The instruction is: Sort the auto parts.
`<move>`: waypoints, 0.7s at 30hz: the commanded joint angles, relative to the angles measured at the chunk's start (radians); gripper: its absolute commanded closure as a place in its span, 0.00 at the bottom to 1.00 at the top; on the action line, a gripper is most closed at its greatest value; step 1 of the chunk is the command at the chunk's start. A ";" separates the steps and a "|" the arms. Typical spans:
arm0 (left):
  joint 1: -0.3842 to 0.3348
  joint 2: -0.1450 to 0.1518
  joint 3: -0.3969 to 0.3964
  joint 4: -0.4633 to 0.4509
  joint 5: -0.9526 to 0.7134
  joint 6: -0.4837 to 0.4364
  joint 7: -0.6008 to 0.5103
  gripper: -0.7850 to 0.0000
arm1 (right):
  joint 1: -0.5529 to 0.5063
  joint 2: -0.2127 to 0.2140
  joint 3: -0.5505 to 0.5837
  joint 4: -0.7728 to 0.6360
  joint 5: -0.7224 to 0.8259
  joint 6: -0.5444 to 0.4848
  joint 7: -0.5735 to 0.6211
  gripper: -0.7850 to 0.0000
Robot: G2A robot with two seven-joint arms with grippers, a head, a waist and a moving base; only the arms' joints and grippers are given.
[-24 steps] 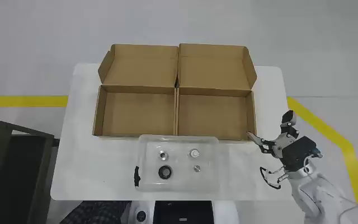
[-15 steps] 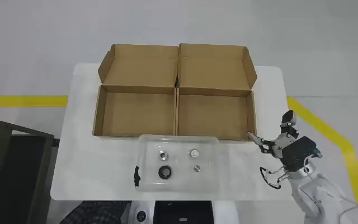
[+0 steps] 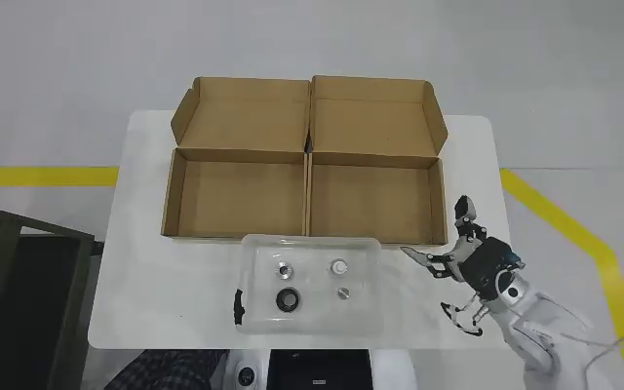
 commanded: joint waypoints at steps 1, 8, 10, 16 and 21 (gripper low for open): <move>0.000 0.000 0.000 0.000 0.000 0.000 0.000 0.00 | 0.023 0.004 -0.022 -0.005 0.004 -0.070 0.043 0.00; 0.000 0.000 0.000 0.000 0.000 0.000 0.000 0.00 | 0.119 0.020 -0.116 -0.018 0.002 -0.264 0.205 0.00; 0.000 0.000 0.000 0.000 0.000 0.000 0.000 0.00 | 0.146 0.022 -0.153 -0.007 0.009 -0.287 0.249 0.00; 0.000 0.000 0.000 0.000 0.000 0.000 0.000 0.00 | 0.239 0.023 -0.272 0.037 0.028 -0.313 0.380 0.00; 0.000 0.000 0.000 0.000 0.000 0.000 0.000 0.00 | 0.293 0.024 -0.345 0.052 0.035 -0.307 0.468 0.00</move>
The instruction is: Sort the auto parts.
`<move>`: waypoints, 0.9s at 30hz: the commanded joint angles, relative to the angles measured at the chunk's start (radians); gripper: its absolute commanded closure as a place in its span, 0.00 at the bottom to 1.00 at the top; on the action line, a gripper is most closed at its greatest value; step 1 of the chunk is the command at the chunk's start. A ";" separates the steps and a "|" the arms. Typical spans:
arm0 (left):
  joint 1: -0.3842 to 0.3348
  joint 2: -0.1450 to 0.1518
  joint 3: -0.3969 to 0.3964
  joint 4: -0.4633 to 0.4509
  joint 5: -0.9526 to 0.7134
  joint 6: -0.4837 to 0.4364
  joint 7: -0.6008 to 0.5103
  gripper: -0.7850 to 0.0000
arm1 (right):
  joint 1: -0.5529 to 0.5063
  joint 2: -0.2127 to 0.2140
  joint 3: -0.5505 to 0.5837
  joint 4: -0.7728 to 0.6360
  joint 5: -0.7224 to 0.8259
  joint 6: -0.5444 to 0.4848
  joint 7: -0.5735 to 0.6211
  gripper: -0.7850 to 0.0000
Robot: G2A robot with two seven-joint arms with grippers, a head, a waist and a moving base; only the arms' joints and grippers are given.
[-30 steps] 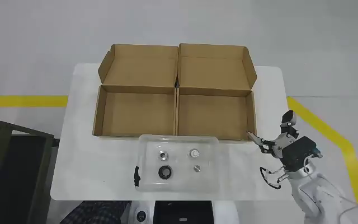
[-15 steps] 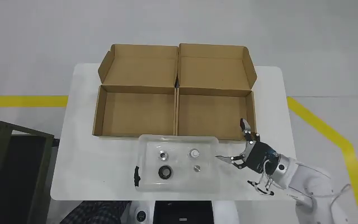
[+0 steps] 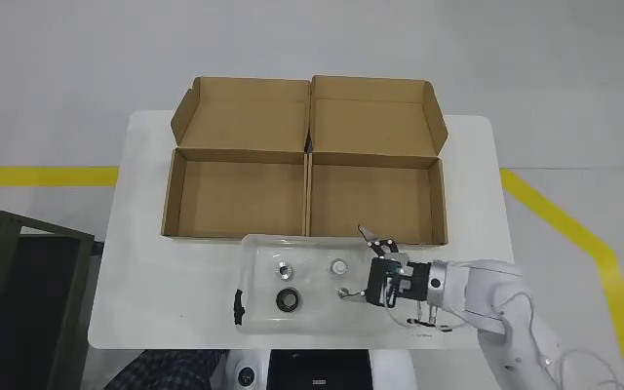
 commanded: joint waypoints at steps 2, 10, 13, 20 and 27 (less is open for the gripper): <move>0.000 0.000 0.000 0.000 0.000 0.000 0.000 0.00 | 0.019 0.001 -0.033 0.002 0.001 -0.001 0.040 0.00; 0.000 0.000 0.000 0.000 0.000 0.000 0.000 0.00 | 0.049 0.005 -0.104 0.013 -0.025 0.012 0.107 0.00; 0.000 0.000 0.000 0.000 0.000 0.000 0.000 0.00 | 0.058 0.007 -0.123 0.016 -0.032 0.013 0.127 0.00; 0.000 0.000 0.000 0.000 0.000 0.000 0.000 0.00 | 0.068 0.013 -0.154 0.021 -0.031 0.013 0.161 0.03; 0.000 0.000 0.000 0.000 0.000 0.000 0.000 0.00 | 0.073 0.020 -0.169 0.035 -0.014 0.018 0.186 0.00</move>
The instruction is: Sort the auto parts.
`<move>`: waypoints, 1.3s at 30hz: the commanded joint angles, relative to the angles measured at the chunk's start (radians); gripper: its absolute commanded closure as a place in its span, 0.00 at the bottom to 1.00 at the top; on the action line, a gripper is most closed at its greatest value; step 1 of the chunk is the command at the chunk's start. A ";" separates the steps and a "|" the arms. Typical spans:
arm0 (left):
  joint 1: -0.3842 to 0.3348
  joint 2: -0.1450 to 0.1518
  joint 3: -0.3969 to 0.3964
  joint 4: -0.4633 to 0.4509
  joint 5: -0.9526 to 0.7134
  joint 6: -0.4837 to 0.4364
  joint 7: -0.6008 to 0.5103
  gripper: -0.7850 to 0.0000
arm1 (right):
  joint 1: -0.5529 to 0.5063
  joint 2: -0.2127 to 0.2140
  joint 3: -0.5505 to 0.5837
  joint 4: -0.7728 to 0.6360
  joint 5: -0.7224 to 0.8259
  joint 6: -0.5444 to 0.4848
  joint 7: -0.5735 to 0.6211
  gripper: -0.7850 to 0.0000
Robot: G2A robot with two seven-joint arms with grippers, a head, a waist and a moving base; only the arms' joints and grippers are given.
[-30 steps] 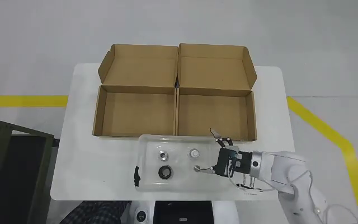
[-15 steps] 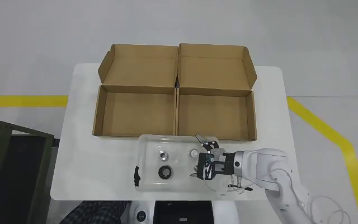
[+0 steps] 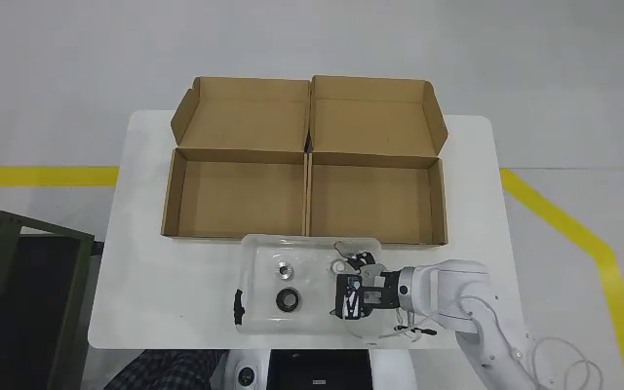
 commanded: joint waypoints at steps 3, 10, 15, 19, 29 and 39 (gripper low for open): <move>0.000 0.000 0.000 0.000 0.000 0.000 0.000 0.00 | 0.005 0.004 -0.001 0.009 0.008 0.011 0.011 0.05; 0.000 0.000 0.000 0.000 0.000 0.000 0.000 0.00 | 0.019 0.009 -0.011 0.032 0.018 0.026 0.021 0.27; 0.000 0.000 0.000 0.000 0.000 0.000 0.000 0.00 | 0.033 0.012 -0.024 0.052 0.026 0.040 0.026 0.26; 0.000 0.000 0.000 0.000 0.000 0.000 0.000 0.00 | 0.050 0.014 -0.035 0.074 0.024 0.050 0.038 0.37; 0.000 0.000 0.000 0.000 0.000 0.000 0.000 0.00 | 0.086 0.018 -0.054 0.091 0.043 0.066 0.057 0.74; 0.000 0.000 0.000 0.000 0.000 0.000 0.000 0.00 | 0.090 0.028 -0.056 0.039 0.106 0.025 0.024 1.00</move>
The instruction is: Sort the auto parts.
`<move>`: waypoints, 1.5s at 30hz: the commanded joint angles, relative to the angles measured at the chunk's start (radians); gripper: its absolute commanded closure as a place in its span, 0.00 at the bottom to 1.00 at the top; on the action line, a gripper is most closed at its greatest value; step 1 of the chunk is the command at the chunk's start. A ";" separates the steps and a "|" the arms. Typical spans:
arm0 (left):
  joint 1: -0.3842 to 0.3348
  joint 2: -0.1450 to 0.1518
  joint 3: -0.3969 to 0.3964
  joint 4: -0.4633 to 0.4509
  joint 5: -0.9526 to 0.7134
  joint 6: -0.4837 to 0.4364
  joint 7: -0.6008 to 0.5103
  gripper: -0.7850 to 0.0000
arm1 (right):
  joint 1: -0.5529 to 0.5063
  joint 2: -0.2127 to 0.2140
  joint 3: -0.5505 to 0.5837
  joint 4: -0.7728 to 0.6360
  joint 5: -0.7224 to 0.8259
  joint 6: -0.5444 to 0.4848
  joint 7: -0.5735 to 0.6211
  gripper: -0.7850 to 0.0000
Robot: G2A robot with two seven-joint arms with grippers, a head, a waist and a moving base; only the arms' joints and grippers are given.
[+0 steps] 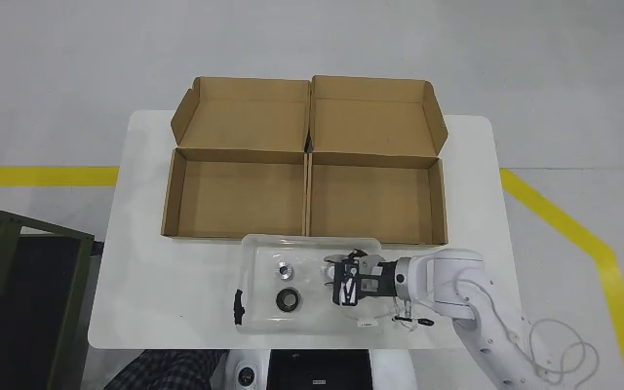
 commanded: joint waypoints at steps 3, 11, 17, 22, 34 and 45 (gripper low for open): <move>0.000 0.000 0.000 0.000 0.000 0.000 0.000 0.00 | 0.004 0.004 0.000 -0.019 0.047 -0.027 -0.038 1.00; 0.000 0.000 0.000 0.000 0.000 0.000 0.000 0.00 | 0.018 0.003 0.025 -0.028 0.127 -0.016 -0.246 1.00; 0.000 0.000 0.000 0.000 0.000 0.000 0.000 0.00 | 0.024 -0.004 0.040 0.021 0.160 0.042 -0.421 1.00; 0.000 0.000 0.000 0.000 0.000 0.000 0.000 0.00 | 0.038 -0.014 0.042 0.120 0.276 0.102 -0.549 1.00; 0.000 0.000 0.000 0.000 0.000 0.000 0.000 0.00 | 0.030 -0.020 0.096 0.213 0.445 0.163 -0.663 1.00; 0.000 0.000 0.000 0.000 0.000 0.000 0.000 0.00 | 0.007 -0.019 0.133 0.224 0.535 0.179 -0.655 1.00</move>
